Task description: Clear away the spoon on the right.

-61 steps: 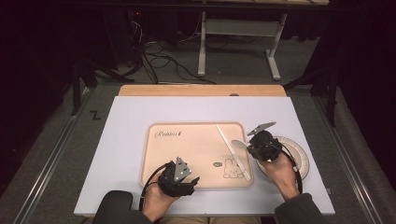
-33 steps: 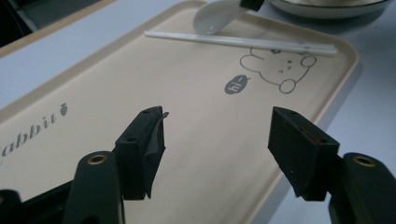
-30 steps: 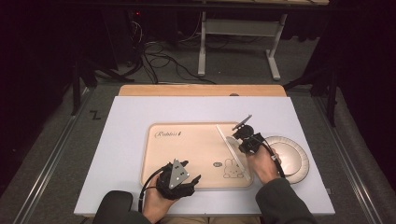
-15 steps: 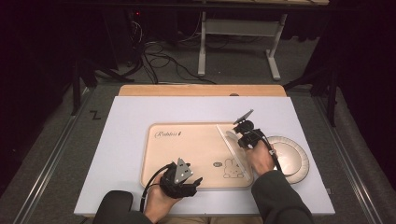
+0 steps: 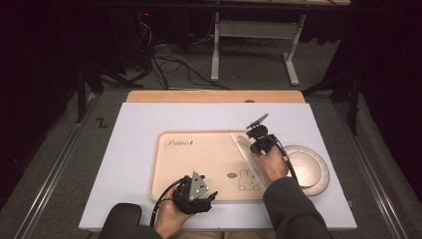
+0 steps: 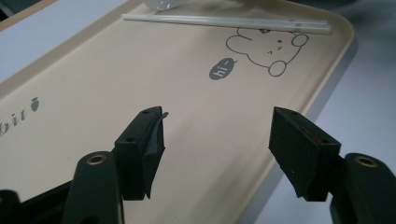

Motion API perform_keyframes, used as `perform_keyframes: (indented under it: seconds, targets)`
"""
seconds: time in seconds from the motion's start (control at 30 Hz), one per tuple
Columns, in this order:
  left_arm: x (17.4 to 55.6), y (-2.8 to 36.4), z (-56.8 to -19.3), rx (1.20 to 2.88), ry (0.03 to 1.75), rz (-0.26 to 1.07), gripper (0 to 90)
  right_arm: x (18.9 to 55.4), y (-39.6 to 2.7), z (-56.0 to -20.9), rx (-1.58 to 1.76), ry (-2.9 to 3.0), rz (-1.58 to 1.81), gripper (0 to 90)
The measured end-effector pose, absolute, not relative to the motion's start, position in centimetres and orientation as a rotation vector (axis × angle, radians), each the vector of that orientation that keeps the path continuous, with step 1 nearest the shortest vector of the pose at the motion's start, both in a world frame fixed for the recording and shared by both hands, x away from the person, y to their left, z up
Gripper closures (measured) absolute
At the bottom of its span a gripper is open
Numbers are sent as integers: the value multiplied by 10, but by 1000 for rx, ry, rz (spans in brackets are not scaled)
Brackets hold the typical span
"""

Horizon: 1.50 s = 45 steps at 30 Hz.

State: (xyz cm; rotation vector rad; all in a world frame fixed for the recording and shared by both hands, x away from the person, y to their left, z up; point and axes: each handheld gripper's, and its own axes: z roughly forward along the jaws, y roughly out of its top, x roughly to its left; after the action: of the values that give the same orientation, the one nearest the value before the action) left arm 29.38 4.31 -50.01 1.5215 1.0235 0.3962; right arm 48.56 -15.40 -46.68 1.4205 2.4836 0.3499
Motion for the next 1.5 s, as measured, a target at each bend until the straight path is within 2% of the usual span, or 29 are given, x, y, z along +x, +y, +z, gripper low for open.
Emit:
perform_keyframes:
  seconds: [0.47, 0.7, 0.97, 1.07, 1.23, 1.5]
  targets:
    - [299, 40, -500, 1496, 1033, 396, 361, 494, -159, -475, 1493, 2481, 425, 811]
    - [299, 39, -500, 1486, 1038, 402, 362, 491, -158, -472, 1426, 2469, 338, 668]
    - [301, 41, -500, 1498, 1049, 404, 364, 489, -161, -467, 1395, 2467, 365, 550]
    - [301, 40, -501, 1493, 1056, 403, 364, 479, -166, -454, 1369, 2447, 441, 526]
    - [303, 44, -499, 1485, 1075, 404, 366, 452, -175, -434, 1309, 2453, 549, 550]
    - [304, 48, -494, 1468, 1092, 408, 366, 406, -211, -409, 1218, 2424, 754, 548]
